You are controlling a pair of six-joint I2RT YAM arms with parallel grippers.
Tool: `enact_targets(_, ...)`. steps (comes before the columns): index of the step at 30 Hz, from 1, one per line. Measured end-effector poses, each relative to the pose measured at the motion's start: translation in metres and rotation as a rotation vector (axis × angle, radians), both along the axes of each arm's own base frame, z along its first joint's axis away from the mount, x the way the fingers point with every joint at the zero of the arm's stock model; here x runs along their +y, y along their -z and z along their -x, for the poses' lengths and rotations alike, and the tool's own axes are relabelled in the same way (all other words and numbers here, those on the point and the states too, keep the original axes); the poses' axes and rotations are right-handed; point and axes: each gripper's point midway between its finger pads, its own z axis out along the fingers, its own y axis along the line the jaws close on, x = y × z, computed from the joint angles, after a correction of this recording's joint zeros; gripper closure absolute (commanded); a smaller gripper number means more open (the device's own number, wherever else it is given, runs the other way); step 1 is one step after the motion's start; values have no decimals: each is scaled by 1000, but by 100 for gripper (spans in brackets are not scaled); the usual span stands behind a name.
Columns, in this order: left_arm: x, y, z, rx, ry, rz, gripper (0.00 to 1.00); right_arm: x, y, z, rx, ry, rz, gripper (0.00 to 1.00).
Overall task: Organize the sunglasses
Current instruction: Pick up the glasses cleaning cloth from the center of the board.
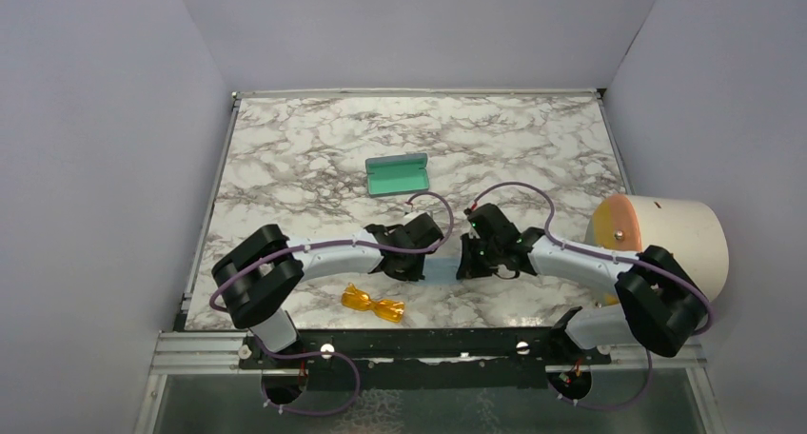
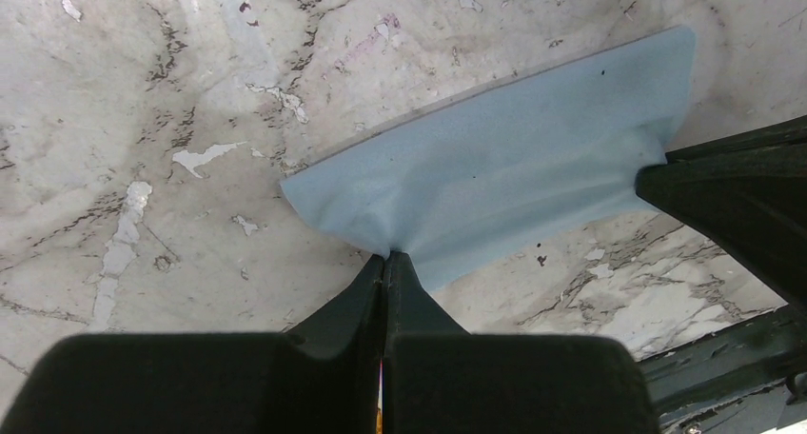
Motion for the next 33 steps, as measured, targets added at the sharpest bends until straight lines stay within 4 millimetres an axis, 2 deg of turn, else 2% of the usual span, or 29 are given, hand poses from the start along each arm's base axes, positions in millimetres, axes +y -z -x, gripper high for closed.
enact_targets(3, 2, -1, 0, -3, 13, -15, 100, 2, -7, -4, -8, -1, 5, 99)
enact_targets(10, -1, -17, -13, -55, 25, -45, 100, 16, -31, -26, -65, -7, -13, 99)
enact_targets(23, 1, -34, -33, -123, 32, -79, 100, 26, -42, -43, -92, -15, -1, 99)
enact_targets(33, 18, -41, -65, -153, -12, -97, 100, 46, -49, -68, -108, -20, -1, 99)
